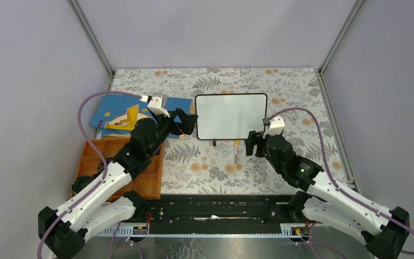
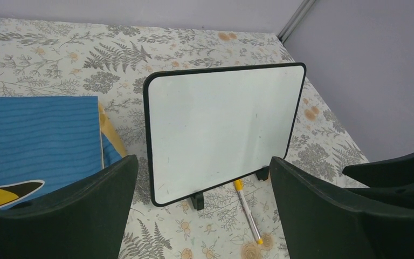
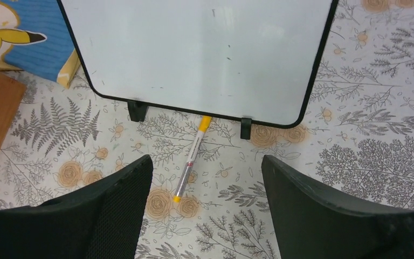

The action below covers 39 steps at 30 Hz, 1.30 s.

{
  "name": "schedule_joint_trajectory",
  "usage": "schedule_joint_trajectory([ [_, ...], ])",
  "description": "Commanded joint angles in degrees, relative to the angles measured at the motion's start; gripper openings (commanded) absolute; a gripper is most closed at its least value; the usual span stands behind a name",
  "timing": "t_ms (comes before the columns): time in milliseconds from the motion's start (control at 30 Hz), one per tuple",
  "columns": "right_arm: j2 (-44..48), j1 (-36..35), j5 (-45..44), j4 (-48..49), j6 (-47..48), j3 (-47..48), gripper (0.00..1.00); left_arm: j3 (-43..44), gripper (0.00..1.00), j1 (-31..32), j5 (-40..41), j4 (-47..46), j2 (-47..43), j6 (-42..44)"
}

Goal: Write a sentence on the whiteboard
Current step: Open the whiteboard marker at the center of the board.

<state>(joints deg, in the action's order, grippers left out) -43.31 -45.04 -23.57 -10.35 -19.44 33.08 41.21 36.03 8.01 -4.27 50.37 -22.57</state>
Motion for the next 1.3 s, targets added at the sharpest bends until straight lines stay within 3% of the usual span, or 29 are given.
schedule_joint_trajectory([
  [0, -6.61, -6.22, -17.05, 2.53, 2.53, 5.95, 0.8, 0.11, 0.99, 0.44, 2.97, -0.75, 0.58, 1.95],
  [100, -12.35, -7.85, -23.78, 4.84, 2.29, 8.83, 0.84, 0.31, 0.99, 0.44, 4.01, -0.34, 1.2, 2.5],
  [200, -17.62, -7.82, -31.07, 4.17, -6.77, 11.18, 0.99, 1.0, 0.99, 0.44, 5.1, 0.75, 2.32, 2.83],
  [233, -18.78, -7.72, -31.88, 4.2, -10.28, 11.63, 1.0, 1.19, 0.99, 0.44, 5.38, 0.9, 2.69, 2.85],
  [400, -19.88, -7.38, -21.17, 8.49, -7.82, 11.5, 1.0, 1.44, 0.99, 0.44, 5.42, 1.23, 3.49, 2.79],
  [567, -20.02, -7.39, -15.39, 4.82, -8.42, 10.86, 1.0, 1.61, 0.99, 0.36, 5.25, 1.24, 3.81, 2.54],
  [833, -22.14, -7.53, -6.34, 1.22, -19.22, 5.51, 1.0, 2.01, 0.99, 0.4, 9.28, 2.07, 2.73, 0.4],
  [1033, -27.64, -12.14, -12.15, -1.72, -23.99, 6.59, 1.0, 2.95, 0.99, 0.44, 15.75, 4.18, 2.14, -2.65],
  [1267, -33.13, -12.25, -14.14, -1.99, -30.15, 7.83, 0.94, 1.44, 0.99, 0.44, 13.33, 2.13, 1.05, -1.82],
])
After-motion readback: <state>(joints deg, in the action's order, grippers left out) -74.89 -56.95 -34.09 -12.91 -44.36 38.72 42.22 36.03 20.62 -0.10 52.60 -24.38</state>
